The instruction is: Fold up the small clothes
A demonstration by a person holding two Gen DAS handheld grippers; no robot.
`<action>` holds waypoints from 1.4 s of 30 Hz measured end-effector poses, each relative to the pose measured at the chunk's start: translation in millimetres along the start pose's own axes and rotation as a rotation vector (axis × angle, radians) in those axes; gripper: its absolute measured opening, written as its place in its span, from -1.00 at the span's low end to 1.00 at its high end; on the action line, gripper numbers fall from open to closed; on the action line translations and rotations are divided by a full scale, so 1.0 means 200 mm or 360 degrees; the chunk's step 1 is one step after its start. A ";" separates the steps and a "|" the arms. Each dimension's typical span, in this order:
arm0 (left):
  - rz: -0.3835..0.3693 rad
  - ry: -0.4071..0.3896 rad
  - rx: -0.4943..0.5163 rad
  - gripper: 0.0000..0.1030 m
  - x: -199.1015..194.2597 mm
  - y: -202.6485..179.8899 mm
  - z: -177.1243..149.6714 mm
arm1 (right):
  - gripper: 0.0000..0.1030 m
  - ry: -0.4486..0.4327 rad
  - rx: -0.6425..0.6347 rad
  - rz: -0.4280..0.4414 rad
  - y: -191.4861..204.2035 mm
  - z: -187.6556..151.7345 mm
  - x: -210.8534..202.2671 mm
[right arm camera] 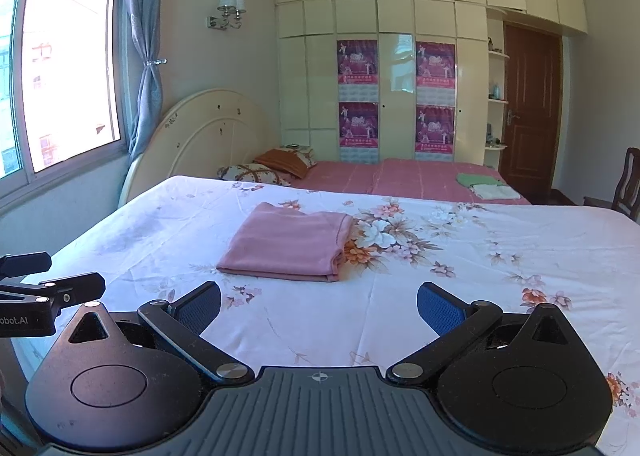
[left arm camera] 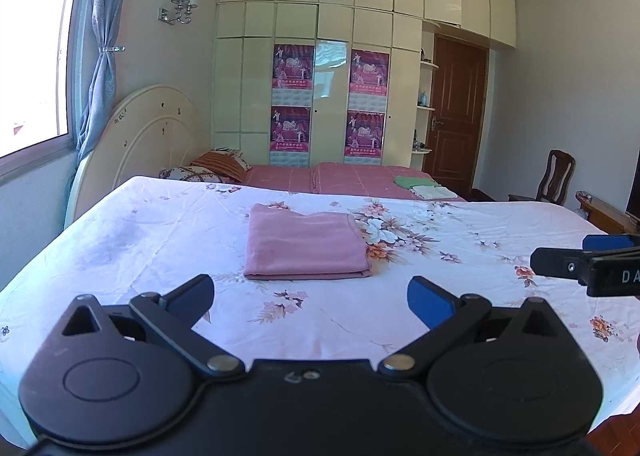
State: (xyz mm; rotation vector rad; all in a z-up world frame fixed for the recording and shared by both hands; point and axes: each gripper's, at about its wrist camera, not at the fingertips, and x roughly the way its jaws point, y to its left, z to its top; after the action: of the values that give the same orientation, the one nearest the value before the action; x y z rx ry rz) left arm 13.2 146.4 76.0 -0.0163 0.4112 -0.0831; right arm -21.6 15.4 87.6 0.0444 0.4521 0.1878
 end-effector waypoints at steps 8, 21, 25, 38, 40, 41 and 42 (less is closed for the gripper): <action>-0.0005 0.0001 0.0010 0.99 0.01 -0.02 0.00 | 1.00 -0.0001 0.0011 -0.0007 -0.02 0.01 -0.01; -0.0011 -0.0011 0.0057 0.99 0.02 -0.03 0.01 | 1.00 0.0009 0.0017 -0.0003 -0.02 0.01 0.01; -0.0016 -0.0015 0.0072 0.99 0.02 -0.03 0.02 | 1.00 0.0006 0.0020 -0.0005 -0.03 0.02 0.01; -0.0022 -0.0025 0.0077 0.99 0.02 -0.04 0.02 | 1.00 0.0008 0.0016 -0.0005 -0.04 0.02 0.01; -0.0019 -0.0038 0.0085 0.99 0.02 -0.05 0.02 | 1.00 0.0005 0.0012 -0.0004 -0.04 0.02 0.01; -0.0014 -0.0041 0.0090 0.99 0.02 -0.05 0.02 | 1.00 0.0005 0.0010 -0.0004 -0.04 0.02 0.01; -0.0010 -0.0042 0.0090 0.99 0.02 -0.05 0.02 | 1.00 0.0005 0.0007 -0.0004 -0.04 0.02 0.01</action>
State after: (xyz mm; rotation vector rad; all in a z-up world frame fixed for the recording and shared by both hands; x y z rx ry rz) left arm 17.7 135.5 78.6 0.0371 0.3823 -0.1008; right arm -16.4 8.0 89.9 0.0479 0.4554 0.1845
